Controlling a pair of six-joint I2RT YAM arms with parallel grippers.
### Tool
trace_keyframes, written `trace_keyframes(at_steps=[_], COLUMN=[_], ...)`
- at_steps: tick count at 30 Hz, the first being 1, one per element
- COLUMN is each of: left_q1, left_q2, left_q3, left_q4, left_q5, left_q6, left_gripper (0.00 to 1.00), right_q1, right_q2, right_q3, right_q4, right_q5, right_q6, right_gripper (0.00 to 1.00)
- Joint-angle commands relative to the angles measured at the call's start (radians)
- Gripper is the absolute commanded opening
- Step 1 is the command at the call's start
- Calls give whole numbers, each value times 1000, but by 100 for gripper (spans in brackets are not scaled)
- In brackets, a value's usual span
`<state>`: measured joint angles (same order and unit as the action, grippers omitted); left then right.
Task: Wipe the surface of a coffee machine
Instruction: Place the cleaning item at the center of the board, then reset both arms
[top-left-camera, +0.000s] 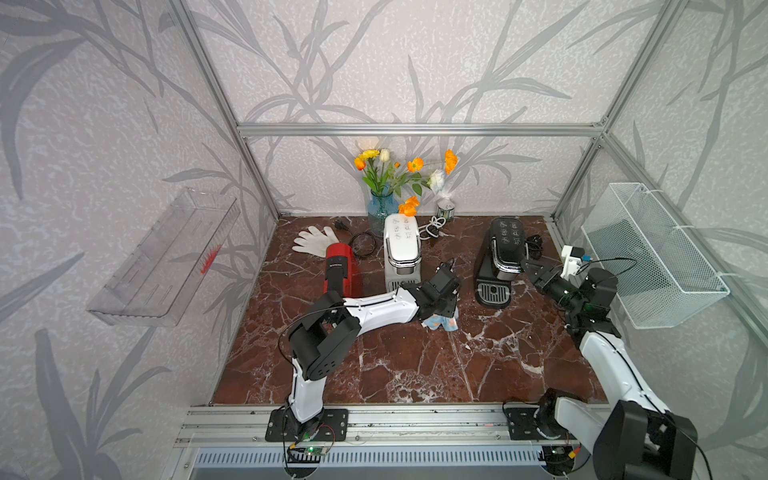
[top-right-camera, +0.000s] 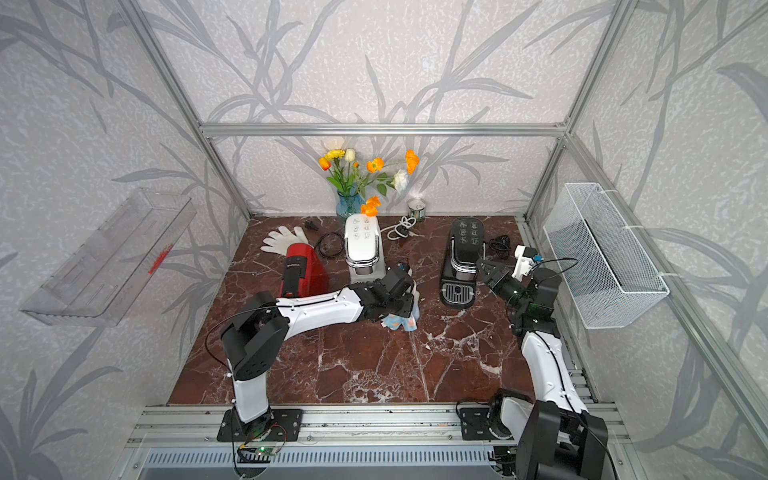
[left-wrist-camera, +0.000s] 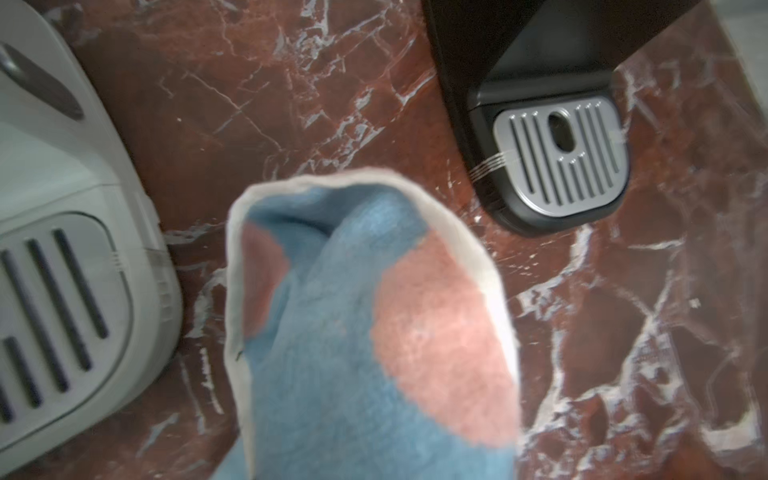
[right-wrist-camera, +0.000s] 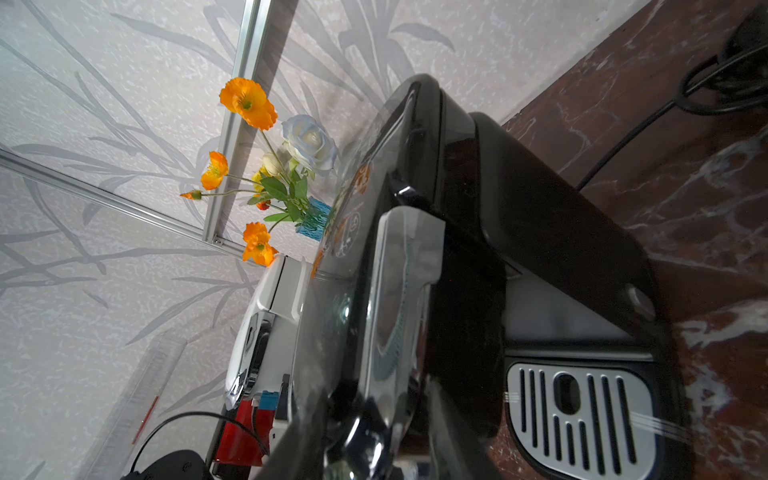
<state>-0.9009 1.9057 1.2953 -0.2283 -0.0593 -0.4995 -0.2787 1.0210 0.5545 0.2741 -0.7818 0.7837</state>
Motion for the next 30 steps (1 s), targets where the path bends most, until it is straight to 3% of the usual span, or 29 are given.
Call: trace_keyframes(at_steps=[1,2,4,8,14,18,21,24,30], left_q1=[4,1,-1,-6,-13,-11,6,102,446], left_q2=[-45,-57,-84,-161,-390,-562,-676,-757,-977], left_q3=[-6,-14,-21,-45,-150,-230,-250,-252,-366], left_q4=[-15,-6,7,19,73,88,40,-43,-105], left_q5=[-36,-41,-44,-39,-92,-274,-475,-596,-581], left_q6=[86,94,115,148,226,290,318,259,96], left_gripper=[54,57,78,82,84,84,93,95,95], right_q1=[-1,-1,-1,-1,-1,-1,-1,-2,1], right_q2=[-71,-92,-141,-212,-286,-341,-371,-376,-353], right_q3=[34,36,40,52,62,46,40,32,14], right_q4=[-177,-207,-271,-366,-501,-550,-586,-601,-594], right_q5=[65,86,122,175,268,326,377,407,417], right_q6=[-136,-163,-200,-258,-344,-366,-388,-402,-406], right_gripper=[40,40,41,41,41,41,41,41,43])
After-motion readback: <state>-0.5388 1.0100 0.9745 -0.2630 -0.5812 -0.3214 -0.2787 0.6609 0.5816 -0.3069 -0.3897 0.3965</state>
